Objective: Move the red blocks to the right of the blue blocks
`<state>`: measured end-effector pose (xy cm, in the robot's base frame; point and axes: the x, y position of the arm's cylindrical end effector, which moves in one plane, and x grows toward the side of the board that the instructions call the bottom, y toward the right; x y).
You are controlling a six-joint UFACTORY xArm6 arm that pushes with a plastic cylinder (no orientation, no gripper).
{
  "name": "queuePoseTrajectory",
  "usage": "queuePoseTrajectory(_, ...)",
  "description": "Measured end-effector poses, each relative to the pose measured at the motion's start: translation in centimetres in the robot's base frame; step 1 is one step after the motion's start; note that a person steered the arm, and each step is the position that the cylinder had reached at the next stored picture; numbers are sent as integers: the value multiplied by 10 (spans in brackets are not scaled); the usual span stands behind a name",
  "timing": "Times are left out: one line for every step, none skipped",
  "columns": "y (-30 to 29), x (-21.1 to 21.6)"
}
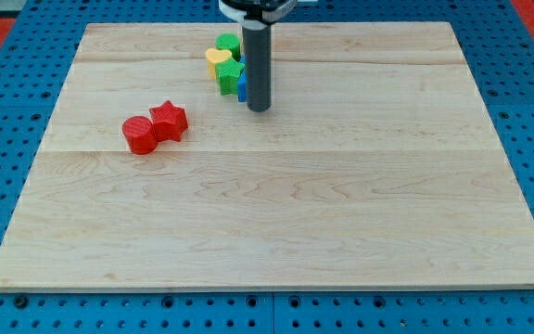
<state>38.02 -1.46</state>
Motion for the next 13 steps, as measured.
queuePoseTrajectory(-24, 62)
queuePoseTrajectory(-96, 91)
queuePoseTrajectory(-139, 91)
queuePoseTrajectory(-140, 85)
queuePoseTrajectory(-140, 60)
queuePoseTrajectory(-143, 50)
queuePoseTrajectory(-153, 65)
queuePoseTrajectory(-179, 65)
queuePoseTrajectory(-190, 51)
queuePoseTrajectory(-191, 27)
queuePoseTrajectory(-189, 23)
queuePoseTrajectory(-167, 23)
queuePoseTrajectory(-139, 23)
